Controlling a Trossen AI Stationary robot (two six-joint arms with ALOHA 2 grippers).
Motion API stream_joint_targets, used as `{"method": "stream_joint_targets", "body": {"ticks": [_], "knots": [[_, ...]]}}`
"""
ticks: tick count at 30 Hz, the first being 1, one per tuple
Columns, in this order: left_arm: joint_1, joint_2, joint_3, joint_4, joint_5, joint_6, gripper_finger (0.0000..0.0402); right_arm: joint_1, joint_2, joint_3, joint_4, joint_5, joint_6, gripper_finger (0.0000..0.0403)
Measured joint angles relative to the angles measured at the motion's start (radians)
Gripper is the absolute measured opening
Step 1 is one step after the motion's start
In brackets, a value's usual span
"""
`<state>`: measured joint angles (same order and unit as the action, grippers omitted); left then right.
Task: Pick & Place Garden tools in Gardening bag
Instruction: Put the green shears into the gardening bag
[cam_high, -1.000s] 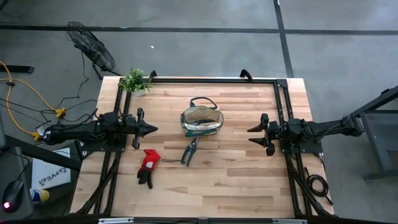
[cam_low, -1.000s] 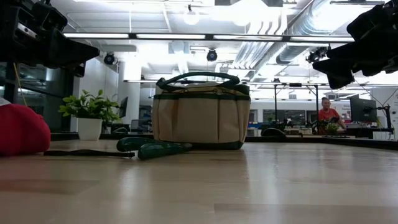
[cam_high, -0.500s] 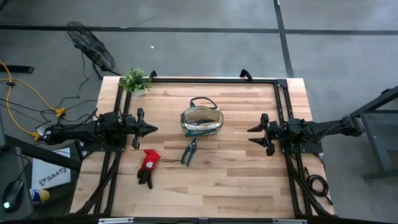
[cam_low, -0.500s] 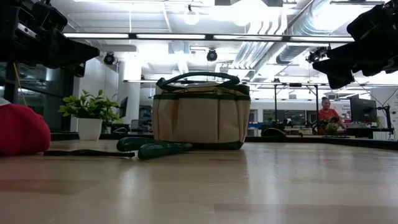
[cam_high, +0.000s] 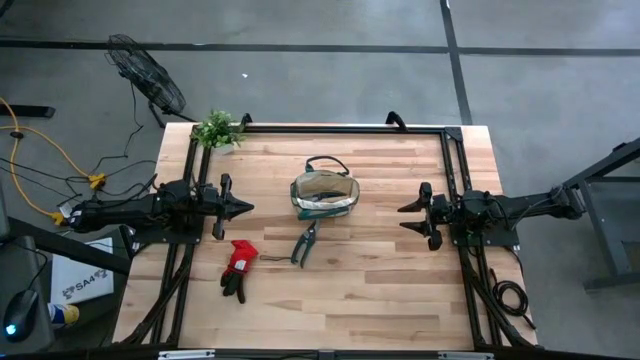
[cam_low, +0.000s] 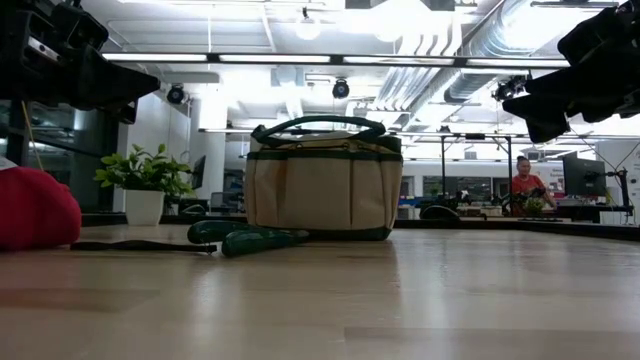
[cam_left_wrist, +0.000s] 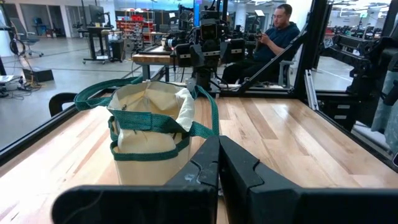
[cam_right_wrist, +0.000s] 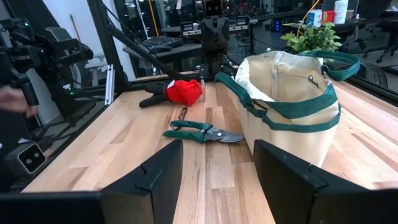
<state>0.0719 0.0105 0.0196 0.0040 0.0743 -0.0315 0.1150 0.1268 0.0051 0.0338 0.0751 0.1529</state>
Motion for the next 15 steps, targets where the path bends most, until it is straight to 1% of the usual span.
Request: {"method": "stream_joint_targets", "body": {"ticks": [5,9,15], "knots": [[0.000,0.000,0.000,0.001,0.000,0.002,0.0001,0.000,0.000,0.000,0.000,0.000,0.000,0.0189],[0.000,0.000,0.000,0.046,-0.057,0.082,0.0001,0.000,0.000,0.000,0.000,0.000,0.000,0.0189],[0.000,0.000,0.000,0.038,-0.076,0.079,0.0001,0.000,0.000,0.000,0.000,0.000,0.000,0.0189]]}}
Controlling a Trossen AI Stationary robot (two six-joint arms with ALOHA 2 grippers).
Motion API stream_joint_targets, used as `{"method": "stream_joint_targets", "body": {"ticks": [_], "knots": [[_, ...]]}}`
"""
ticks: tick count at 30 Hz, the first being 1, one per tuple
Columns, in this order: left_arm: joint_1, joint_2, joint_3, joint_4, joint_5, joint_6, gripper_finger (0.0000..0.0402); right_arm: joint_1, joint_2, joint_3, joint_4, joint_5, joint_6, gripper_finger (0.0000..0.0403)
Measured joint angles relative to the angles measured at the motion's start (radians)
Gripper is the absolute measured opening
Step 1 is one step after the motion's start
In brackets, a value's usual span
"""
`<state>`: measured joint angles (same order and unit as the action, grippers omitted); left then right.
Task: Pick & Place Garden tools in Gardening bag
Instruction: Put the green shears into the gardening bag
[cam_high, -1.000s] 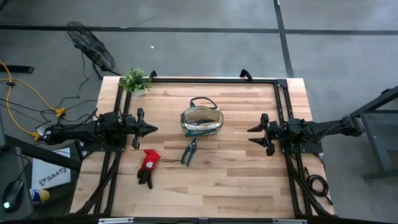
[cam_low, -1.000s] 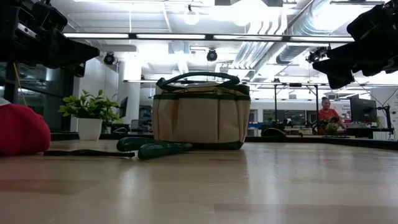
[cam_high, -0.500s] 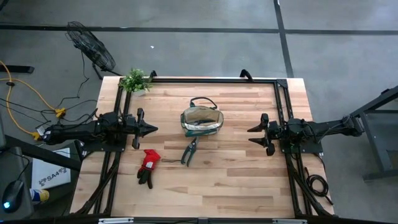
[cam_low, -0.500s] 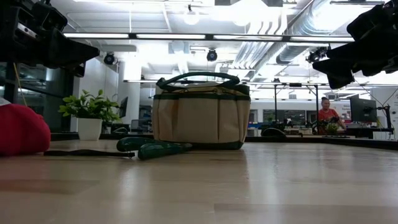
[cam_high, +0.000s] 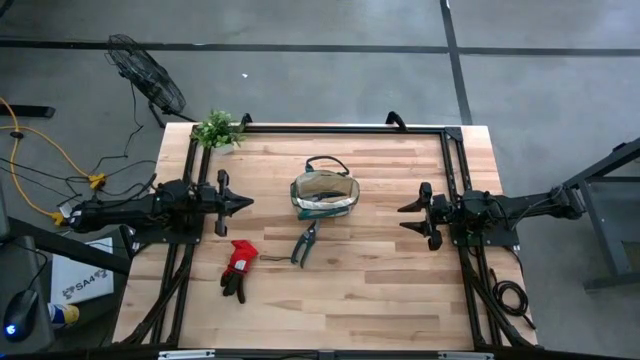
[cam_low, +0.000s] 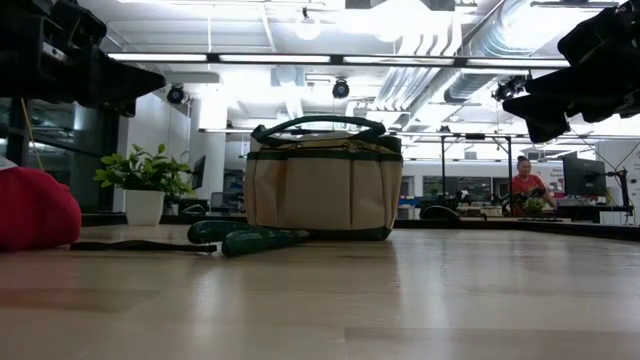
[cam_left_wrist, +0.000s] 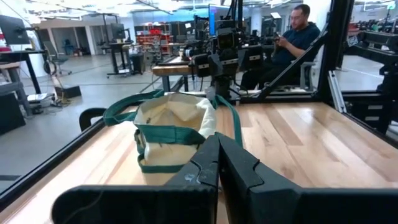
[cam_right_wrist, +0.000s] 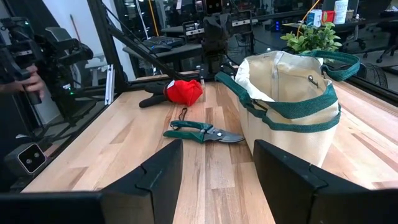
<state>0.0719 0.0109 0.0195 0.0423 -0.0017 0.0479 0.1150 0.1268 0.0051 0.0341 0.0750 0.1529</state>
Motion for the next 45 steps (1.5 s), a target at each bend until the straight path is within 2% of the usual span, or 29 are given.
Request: {"method": "stream_joint_targets", "body": {"ticks": [8,12,20,27,35,40,45], "knots": [[0.000,0.000,0.000,0.014,-0.004,-0.037,0.0001,0.000,0.000,0.000,0.000,0.000,0.000,0.0189],[0.000,0.000,0.000,0.015,0.047,-0.083,0.0001,0.000,0.000,0.000,0.000,0.000,0.000,0.0189],[0.000,0.030,0.030,-0.011,0.005,-0.083,0.0001,0.000,0.000,0.000,0.000,0.000,0.000,0.0189],[0.000,0.246,0.111,-0.023,-0.118,-0.211,0.0039,0.000,0.000,0.000,0.000,0.000,0.000,0.0189],[-0.013,0.553,0.286,-0.092,-0.102,-0.469,0.0090,0.000,0.000,0.000,0.000,0.000,0.000,0.0189],[-0.090,0.713,0.376,-0.192,-0.112,-0.580,0.0105,0.000,0.000,0.000,0.000,0.000,0.000,0.0189],[-0.174,0.835,0.423,-0.233,-0.113,-0.781,0.0106,0.000,0.000,0.000,0.000,0.000,0.000,0.0189]]}}
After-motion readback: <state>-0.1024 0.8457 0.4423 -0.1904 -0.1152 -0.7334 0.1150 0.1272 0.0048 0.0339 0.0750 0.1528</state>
